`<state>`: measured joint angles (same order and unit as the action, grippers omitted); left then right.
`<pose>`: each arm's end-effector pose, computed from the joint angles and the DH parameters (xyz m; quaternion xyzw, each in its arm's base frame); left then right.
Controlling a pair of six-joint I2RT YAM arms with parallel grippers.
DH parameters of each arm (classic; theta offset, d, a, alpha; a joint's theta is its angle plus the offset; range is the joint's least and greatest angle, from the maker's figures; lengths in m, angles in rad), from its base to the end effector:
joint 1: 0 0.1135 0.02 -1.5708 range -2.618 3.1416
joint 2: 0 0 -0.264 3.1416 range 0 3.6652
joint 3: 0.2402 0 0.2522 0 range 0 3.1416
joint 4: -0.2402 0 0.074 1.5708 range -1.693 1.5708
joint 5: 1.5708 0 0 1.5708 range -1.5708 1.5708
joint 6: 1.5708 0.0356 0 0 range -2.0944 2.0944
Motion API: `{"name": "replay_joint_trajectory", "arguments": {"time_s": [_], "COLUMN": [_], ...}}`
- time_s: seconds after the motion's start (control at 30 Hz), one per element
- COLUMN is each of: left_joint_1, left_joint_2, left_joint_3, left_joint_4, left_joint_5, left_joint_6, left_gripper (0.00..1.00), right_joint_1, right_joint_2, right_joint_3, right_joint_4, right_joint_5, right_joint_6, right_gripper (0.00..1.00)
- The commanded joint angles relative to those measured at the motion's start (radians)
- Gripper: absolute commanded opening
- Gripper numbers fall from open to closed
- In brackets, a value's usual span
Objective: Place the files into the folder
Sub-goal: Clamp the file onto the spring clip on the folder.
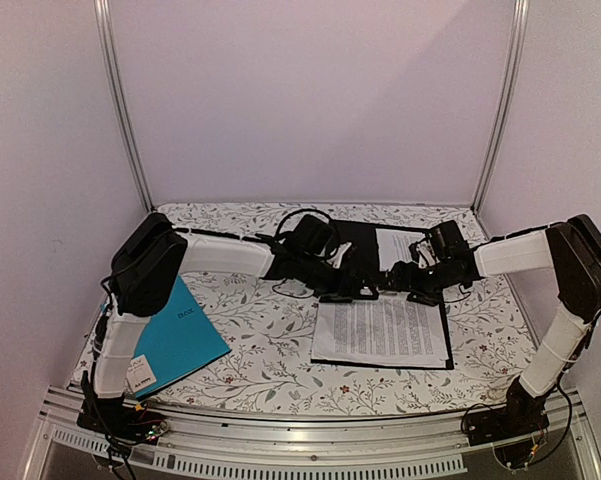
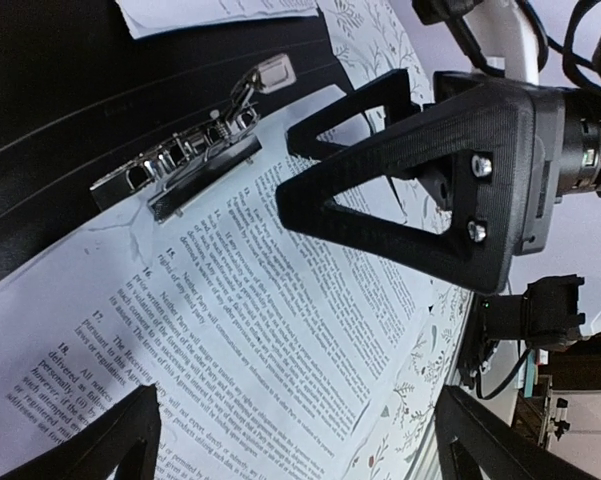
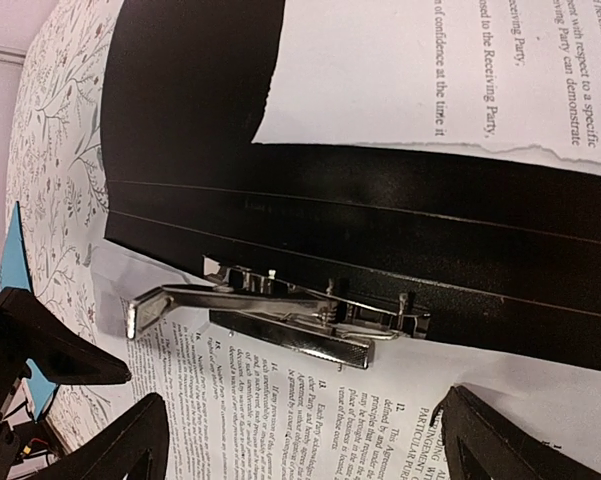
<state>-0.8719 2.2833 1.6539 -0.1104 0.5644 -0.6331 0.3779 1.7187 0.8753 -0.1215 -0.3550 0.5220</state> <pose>0.3089 -0.3972 0.1474 0.2163 0.8591 -0.4510 0.1089 0.3001 0.1324 0.1433 0.0151 0.9408 0.2795 0.1911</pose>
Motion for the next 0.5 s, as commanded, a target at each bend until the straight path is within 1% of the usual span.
{"name": "replay_joint_trajectory", "arguments": {"time_s": [0.0, 0.13, 0.27, 0.4, 0.47], "left_joint_1": [0.019, 0.023, 0.026, 0.031, 0.032], "left_joint_2": [-0.026, -0.007, 0.012, 0.031, 0.045], "left_joint_3": [0.034, 0.091, 0.131, 0.167, 0.203], "left_joint_4": [-0.01, -0.052, -0.078, -0.101, -0.141], "left_joint_5": [-0.023, -0.045, -0.065, -0.108, -0.149], "left_joint_6": [0.019, 0.038, 0.041, 0.019, 0.019], "left_gripper": [0.95, 0.94, 0.94, 0.93, 0.91], "right_joint_1": [-0.012, -0.022, -0.029, -0.048, -0.056], "right_joint_2": [-0.002, -0.002, -0.001, 0.002, 0.008], "right_joint_3": [-0.029, -0.042, -0.044, -0.055, -0.06], "right_joint_4": [0.009, 0.04, 0.048, 0.076, 0.09], "right_joint_5": [-0.053, -0.096, -0.126, -0.164, -0.19], "right_joint_6": [-0.002, -0.002, -0.01, -0.009, -0.008], "right_gripper": [0.95, 0.98, 0.99, 0.99, 0.99]}}
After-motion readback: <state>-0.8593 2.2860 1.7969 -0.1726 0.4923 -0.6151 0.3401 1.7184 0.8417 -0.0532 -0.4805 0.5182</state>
